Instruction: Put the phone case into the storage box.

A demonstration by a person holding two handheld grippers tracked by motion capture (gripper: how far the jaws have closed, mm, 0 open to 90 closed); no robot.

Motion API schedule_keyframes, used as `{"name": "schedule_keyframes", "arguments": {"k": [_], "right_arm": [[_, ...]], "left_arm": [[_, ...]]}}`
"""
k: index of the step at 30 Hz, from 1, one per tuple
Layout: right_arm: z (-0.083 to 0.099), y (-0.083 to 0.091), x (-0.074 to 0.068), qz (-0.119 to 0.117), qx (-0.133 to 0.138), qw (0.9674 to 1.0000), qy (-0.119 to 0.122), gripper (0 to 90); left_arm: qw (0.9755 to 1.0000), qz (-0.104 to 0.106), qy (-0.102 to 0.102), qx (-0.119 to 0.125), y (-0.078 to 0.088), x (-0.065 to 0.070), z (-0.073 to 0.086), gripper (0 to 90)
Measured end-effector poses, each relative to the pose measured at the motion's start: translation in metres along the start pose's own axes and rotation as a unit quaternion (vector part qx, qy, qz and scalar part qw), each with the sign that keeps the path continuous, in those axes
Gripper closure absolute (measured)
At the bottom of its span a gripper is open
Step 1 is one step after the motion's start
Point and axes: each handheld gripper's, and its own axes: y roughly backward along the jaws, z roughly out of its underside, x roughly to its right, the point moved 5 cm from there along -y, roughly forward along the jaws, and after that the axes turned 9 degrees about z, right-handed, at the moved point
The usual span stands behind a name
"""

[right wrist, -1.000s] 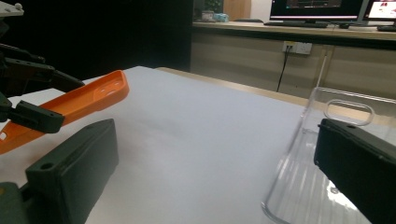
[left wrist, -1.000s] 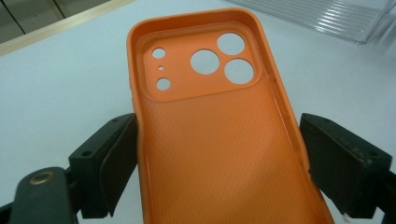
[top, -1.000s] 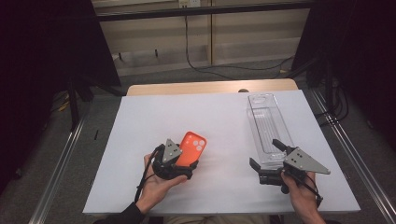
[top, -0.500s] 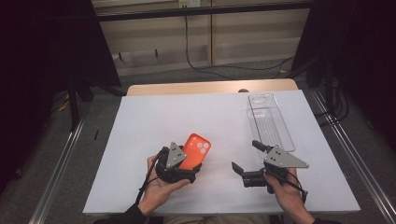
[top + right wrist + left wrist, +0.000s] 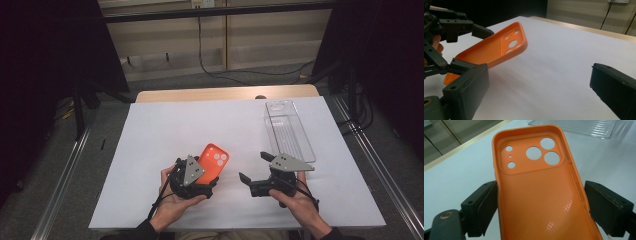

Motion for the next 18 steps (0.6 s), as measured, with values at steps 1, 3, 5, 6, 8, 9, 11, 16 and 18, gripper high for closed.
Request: {"name": "schedule_keyframes", "arguments": {"k": [1,3,5,6,8,9,11,16,18], "right_arm": [[0.000,-0.001,-0.001,-0.003,-0.004,1.0000,0.000,2.0],[0.000,-0.003,-0.001,-0.005,-0.009,0.9999,-0.003,3.0],[-0.002,-0.006,-0.002,-0.008,-0.018,0.9997,-0.013,2.7],[-0.003,-0.007,-0.003,-0.010,-0.024,0.9995,-0.018,2.5],[-0.005,-0.010,-0.004,-0.012,-0.032,0.9992,-0.019,2.6],[-0.007,-0.011,-0.005,-0.014,-0.035,0.9990,-0.023,2.6],[-0.009,-0.013,-0.005,-0.021,-0.052,0.9979,-0.031,3.1],[-0.015,-0.014,-0.006,-0.034,-0.081,0.9952,-0.042,3.1],[-0.017,-0.014,-0.005,-0.035,-0.083,0.9948,-0.046,3.1]], "left_arm": [[1.0000,0.002,0.003,0.003,0.000,0.001,0.000,14.0],[1.0000,-0.001,0.008,0.004,-0.002,0.001,0.001,14.1],[1.0000,-0.008,0.000,0.003,-0.005,0.001,0.002,14.1],[1.0000,-0.009,-0.001,0.003,-0.005,0.002,0.002,14.1],[0.9999,-0.009,0.000,0.009,-0.006,0.004,0.001,14.1],[0.9999,-0.010,-0.004,0.010,-0.005,0.004,0.001,14.1],[0.9998,-0.011,-0.009,0.011,-0.005,0.005,0.000,14.1],[0.9996,-0.017,-0.014,0.019,-0.004,0.007,-0.001,14.1],[0.9996,-0.019,-0.012,0.020,-0.004,0.007,-0.001,14.1]]}}
